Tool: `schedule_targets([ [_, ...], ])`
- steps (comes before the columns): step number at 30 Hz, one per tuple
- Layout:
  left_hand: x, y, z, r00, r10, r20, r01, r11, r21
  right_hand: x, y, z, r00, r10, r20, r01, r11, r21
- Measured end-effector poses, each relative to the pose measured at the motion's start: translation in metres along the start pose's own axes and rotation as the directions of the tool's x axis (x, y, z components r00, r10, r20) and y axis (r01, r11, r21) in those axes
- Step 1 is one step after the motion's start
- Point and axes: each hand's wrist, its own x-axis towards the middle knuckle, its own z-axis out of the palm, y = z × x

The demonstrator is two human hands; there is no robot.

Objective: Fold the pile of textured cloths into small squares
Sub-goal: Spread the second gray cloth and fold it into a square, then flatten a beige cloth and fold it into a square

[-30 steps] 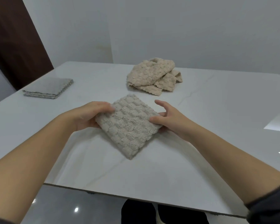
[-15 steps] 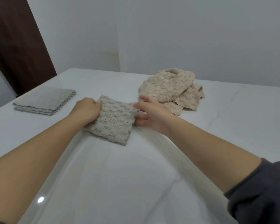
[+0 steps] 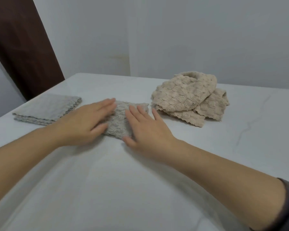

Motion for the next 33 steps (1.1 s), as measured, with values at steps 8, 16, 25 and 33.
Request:
schedule_targets([
  [8, 0.012, -0.008, 0.011, 0.976, -0.091, 0.197, 0.031, 0.957, 0.289, 0.039, -0.007, 0.008, 0.987, 0.056, 0.150, 0.007, 0.920, -0.391],
  [16, 0.104, -0.030, 0.030, 0.959, -0.247, 0.136, 0.192, 0.927, 0.322, 0.113, 0.033, 0.002, 0.965, 0.217, 0.147, -0.094, 0.811, -0.578],
  [25, 0.184, -0.046, 0.047, 0.923, -0.364, 0.124, 0.322, 0.907, 0.271, 0.172, 0.070, 0.003, 0.920, 0.348, 0.182, -0.183, 0.790, -0.585],
  [33, 0.180, -0.033, 0.045, 0.885, -0.454, 0.105, 0.441, 0.889, 0.126, 0.158, 0.071, -0.003, 0.954, 0.276, 0.115, -0.189, 0.854, -0.485],
])
